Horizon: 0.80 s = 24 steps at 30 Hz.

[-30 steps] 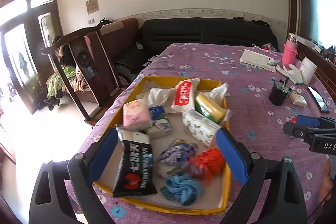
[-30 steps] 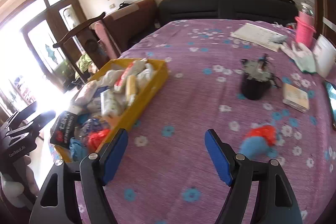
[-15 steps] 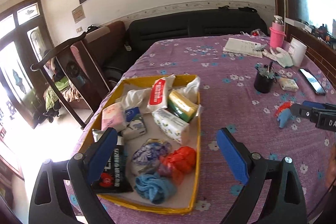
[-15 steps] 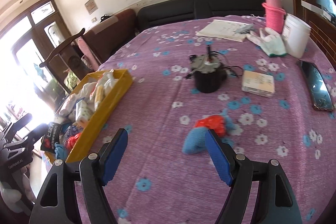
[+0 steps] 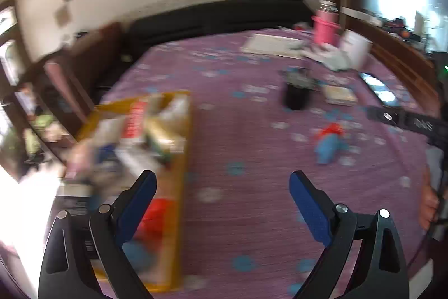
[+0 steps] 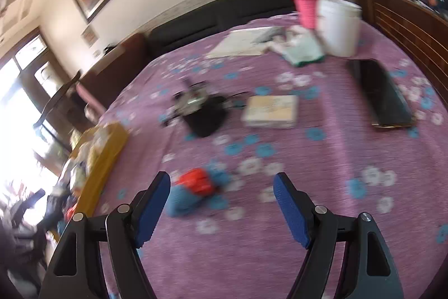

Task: Organize soft objects
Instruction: 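Move both open grippers back over the remaining items, then grasp the 'Face' tissue pack with the right gripper while the left grasps the red-bagged blue sponge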

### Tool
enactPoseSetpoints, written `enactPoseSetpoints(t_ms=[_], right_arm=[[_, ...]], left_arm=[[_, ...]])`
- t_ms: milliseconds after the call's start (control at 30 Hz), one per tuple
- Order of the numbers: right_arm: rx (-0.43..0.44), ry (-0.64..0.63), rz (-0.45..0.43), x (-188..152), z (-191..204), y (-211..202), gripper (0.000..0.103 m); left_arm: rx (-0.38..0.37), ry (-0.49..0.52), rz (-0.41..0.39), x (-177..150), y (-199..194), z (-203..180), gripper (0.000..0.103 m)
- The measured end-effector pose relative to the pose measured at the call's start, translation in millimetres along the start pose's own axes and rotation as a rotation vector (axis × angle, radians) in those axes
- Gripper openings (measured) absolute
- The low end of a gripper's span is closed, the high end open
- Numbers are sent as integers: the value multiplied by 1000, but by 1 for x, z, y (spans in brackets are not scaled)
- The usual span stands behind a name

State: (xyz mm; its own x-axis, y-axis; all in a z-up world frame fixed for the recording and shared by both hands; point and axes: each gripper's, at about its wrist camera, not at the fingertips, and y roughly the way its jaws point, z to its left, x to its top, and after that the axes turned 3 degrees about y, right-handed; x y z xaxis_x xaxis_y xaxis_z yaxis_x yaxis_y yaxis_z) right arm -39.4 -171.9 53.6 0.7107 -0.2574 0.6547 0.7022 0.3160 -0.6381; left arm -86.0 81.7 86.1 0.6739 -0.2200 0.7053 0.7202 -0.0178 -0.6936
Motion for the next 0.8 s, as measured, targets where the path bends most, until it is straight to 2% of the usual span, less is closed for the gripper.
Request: enactPoseSetpoints(t_ms=[67, 167, 233, 300, 400, 500, 633, 800], right_arm=[[-39, 27, -11, 6, -17, -4, 80], [-99, 67, -22, 15, -43, -10, 80], [-138, 86, -27, 22, -56, -10, 80], [-165, 85, -26, 30, -61, -5, 80], [-202, 62, -9, 47, -57, 15, 80], [-220, 55, 30, 69, -48, 50, 80], [-289, 13, 74, 94, -26, 96, 80], [-393, -59, 133, 103, -8, 141, 81]], left_arm=[[-99, 35, 14, 1, 18, -23, 95], [-161, 67, 54, -1, 46, -46, 95], [-222, 48, 80, -3, 64, -52, 95], [-249, -2, 114, -6, 81, -49, 95], [-306, -96, 171, -9, 97, -35, 95], [-367, -167, 140, -11, 97, -24, 98], [-402, -185, 129, -12, 98, -21, 102], [-413, -200, 121, -11, 98, -19, 102]])
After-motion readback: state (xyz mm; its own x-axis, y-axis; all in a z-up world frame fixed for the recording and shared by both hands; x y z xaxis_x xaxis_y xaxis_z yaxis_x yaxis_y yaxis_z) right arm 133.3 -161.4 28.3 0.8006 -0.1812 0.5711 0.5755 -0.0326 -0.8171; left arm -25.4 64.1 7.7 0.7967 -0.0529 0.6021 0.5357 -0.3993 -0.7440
